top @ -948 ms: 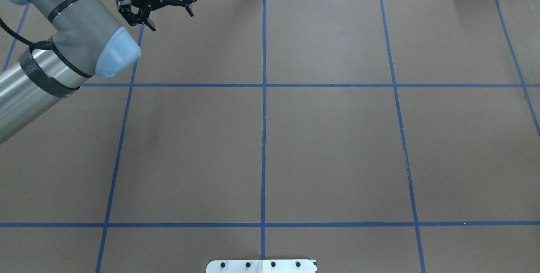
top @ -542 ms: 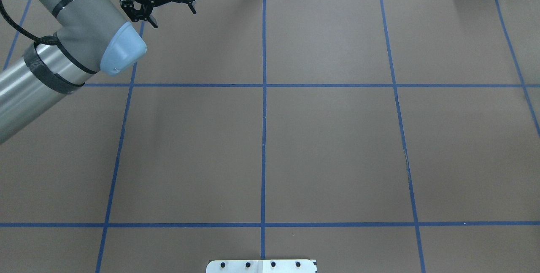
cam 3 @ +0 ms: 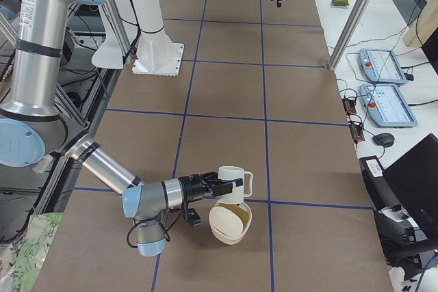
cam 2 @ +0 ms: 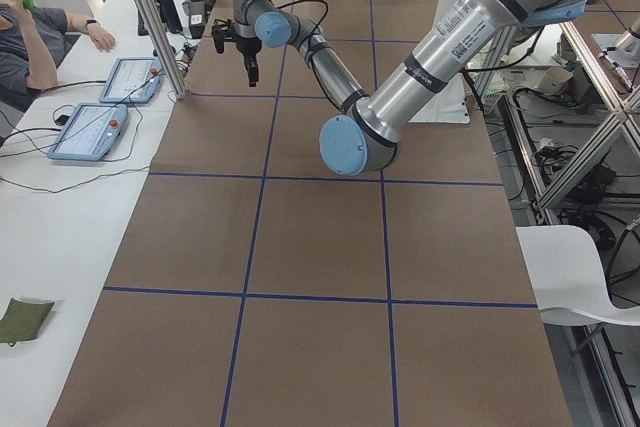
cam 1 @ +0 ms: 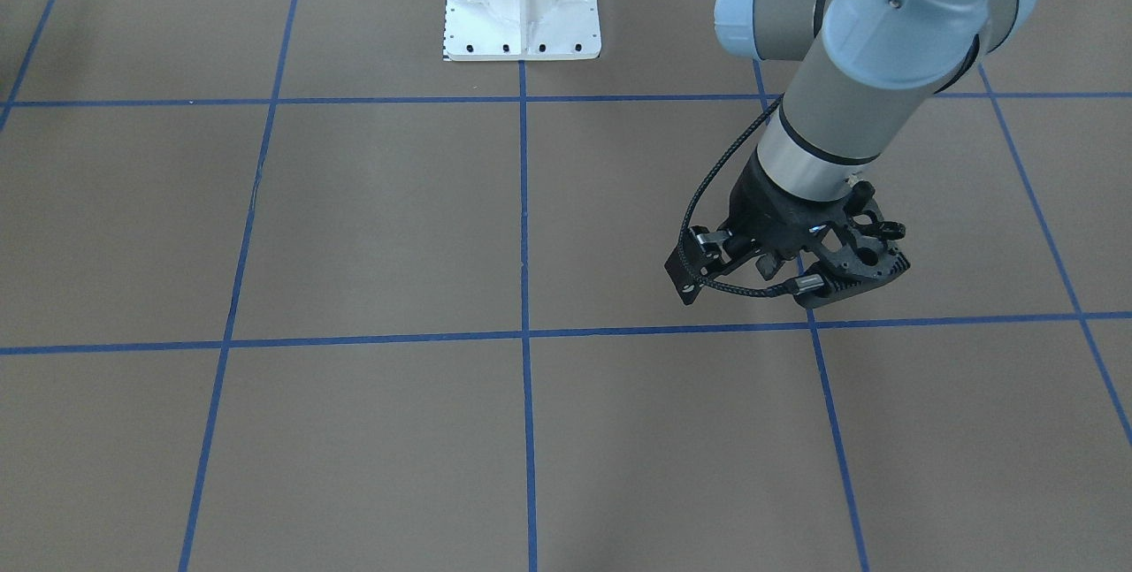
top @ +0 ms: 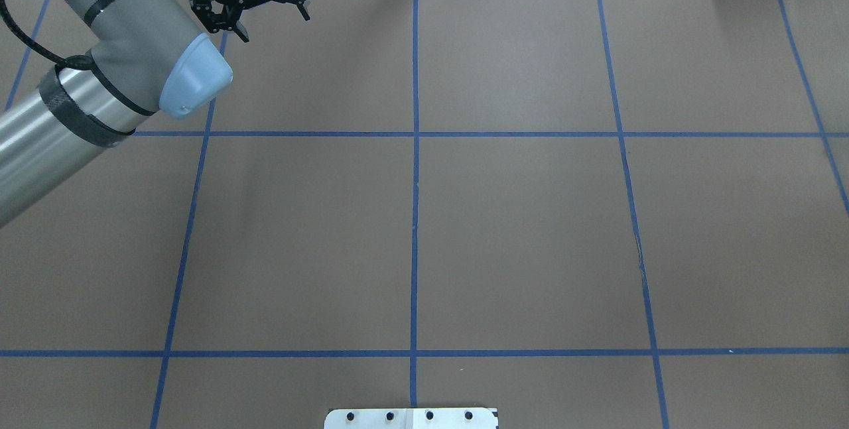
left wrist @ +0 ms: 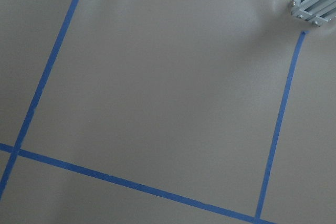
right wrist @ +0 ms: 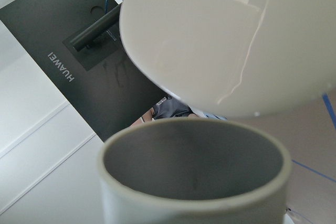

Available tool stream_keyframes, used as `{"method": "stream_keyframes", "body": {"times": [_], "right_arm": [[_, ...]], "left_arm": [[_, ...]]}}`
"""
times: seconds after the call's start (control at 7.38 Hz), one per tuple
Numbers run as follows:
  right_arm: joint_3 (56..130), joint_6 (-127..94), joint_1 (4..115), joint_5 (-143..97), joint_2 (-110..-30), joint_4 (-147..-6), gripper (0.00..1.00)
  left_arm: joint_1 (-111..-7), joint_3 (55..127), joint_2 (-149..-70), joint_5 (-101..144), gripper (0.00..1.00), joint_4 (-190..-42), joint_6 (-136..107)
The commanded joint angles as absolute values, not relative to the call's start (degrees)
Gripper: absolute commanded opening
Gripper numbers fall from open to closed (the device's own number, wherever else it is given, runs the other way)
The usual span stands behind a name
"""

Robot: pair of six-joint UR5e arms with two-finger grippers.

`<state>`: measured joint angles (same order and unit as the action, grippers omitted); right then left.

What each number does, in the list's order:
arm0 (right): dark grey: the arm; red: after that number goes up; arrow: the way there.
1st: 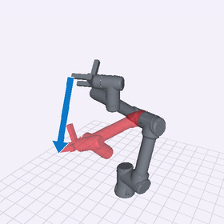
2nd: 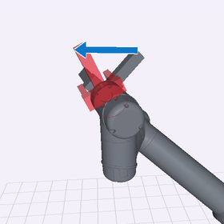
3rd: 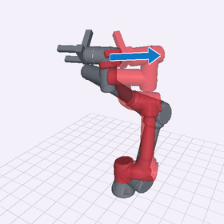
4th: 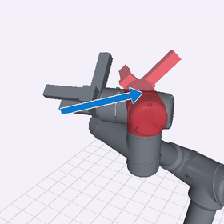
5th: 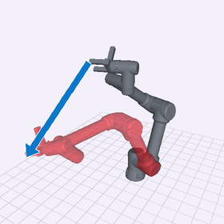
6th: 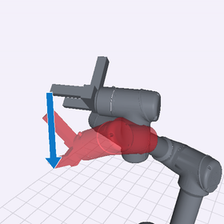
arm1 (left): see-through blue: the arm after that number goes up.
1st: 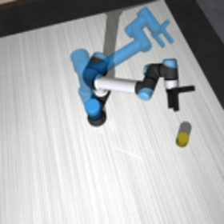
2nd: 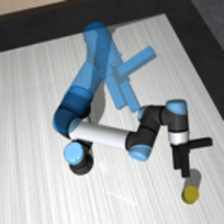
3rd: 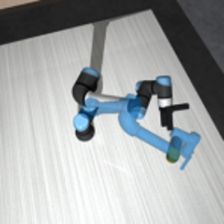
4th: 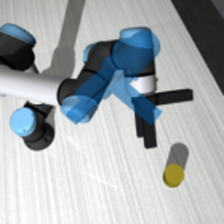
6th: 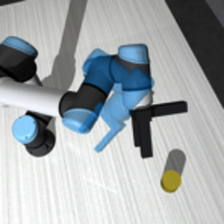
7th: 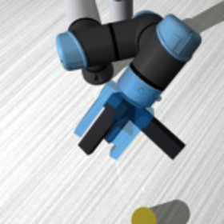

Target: Left arm hands cup to right arm to dump lemon

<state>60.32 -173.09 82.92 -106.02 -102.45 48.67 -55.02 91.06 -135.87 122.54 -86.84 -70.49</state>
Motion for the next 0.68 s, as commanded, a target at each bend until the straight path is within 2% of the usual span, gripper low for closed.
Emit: {"method": "stream_keyframes", "body": {"times": [0.0, 0.54], "right_arm": [[60.73, -167.92, 82.88, -106.35, -102.22, 49.57, 0.07], [61.70, -145.35, 82.35, -109.58, -101.52, 49.48, 0.06]], "left_arm": [[-55.02, 91.05, -135.88, 122.52, 1.00, -86.84, -70.49], [-54.84, 91.05, -135.97, 122.52, 1.00, -86.84, -70.49]]}}
